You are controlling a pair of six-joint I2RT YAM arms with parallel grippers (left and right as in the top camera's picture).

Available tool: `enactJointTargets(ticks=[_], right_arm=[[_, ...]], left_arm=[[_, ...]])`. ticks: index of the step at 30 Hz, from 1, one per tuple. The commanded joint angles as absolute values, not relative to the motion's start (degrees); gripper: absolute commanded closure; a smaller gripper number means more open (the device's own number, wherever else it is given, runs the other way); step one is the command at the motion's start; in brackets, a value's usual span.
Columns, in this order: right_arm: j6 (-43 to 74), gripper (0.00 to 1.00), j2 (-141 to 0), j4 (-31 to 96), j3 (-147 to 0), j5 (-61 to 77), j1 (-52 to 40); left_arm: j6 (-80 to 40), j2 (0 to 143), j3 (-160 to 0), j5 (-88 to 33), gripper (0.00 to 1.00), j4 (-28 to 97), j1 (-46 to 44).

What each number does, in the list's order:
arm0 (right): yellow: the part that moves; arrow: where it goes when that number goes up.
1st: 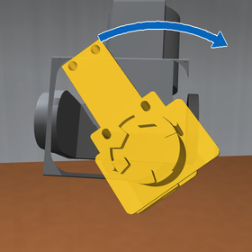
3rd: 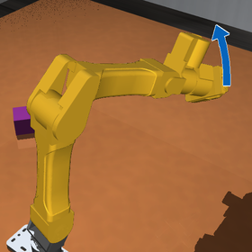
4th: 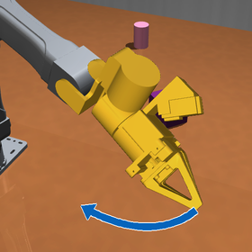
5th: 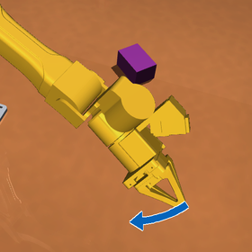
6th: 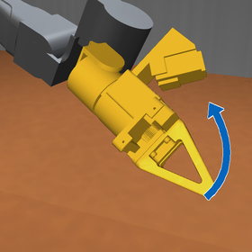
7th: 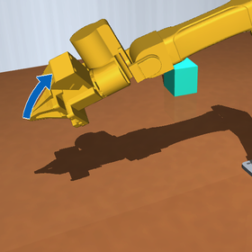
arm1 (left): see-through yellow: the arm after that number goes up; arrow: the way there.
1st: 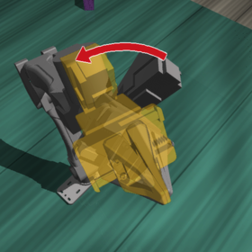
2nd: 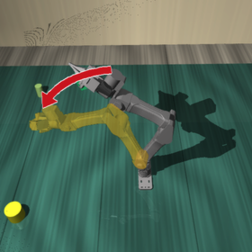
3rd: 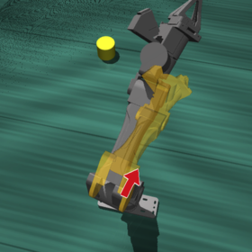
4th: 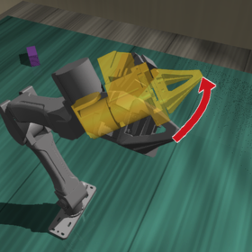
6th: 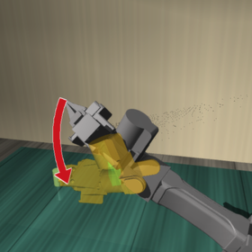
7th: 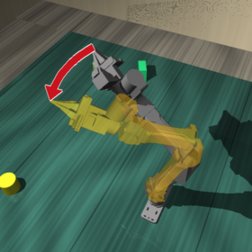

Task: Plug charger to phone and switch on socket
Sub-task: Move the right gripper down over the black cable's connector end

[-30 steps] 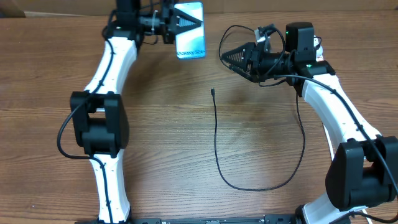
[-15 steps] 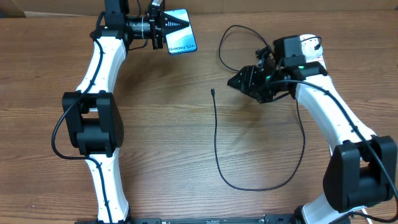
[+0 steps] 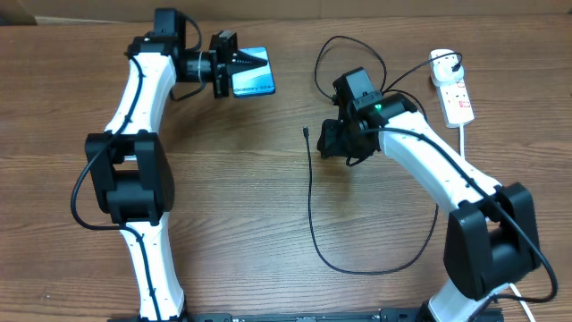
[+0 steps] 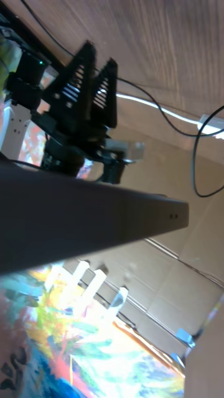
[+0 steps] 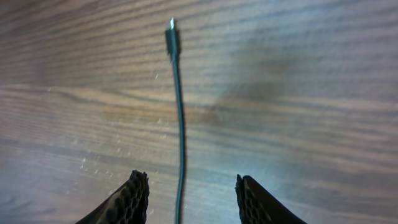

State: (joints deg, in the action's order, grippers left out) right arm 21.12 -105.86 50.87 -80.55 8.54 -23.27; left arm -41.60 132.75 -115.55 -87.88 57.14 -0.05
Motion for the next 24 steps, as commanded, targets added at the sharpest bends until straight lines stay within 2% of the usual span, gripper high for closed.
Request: enactJointTargets(ticks=[1, 5, 10, 14, 19, 24], right_arm=[[19.14, 0.55, -108.36, 50.96, -85.25, 6.04, -23.14], [16.99, 0.55, -112.51, 51.86, -89.14, 6.11, -23.27], [16.19, 0.57, -115.07, 49.19, -90.13, 6.07, -23.29], [15.79, 0.58, -115.15, 47.03, -90.13, 6.35, -23.31], [12.99, 0.53, -115.39, 45.1, -90.06, 10.13, -23.31], [12.99, 0.58, -116.44, 44.49, -90.06, 10.09, -23.31]], left_arm=[[-27.92, 130.69, -116.44, -90.7, 0.96, 62.63, 0.82], [-21.78, 130.69, -116.44, -90.7, 0.96, 68.71, 0.82], [-18.57, 130.69, -116.44, -90.67, 0.96, 69.65, 0.89], [-17.98, 130.69, -116.44, -90.65, 0.96, 69.6, 0.6], [-17.91, 130.69, -116.44, -90.65, 0.96, 69.63, 0.56], [-17.91, 130.69, -116.44, -90.65, 0.96, 69.6, 0.4]])
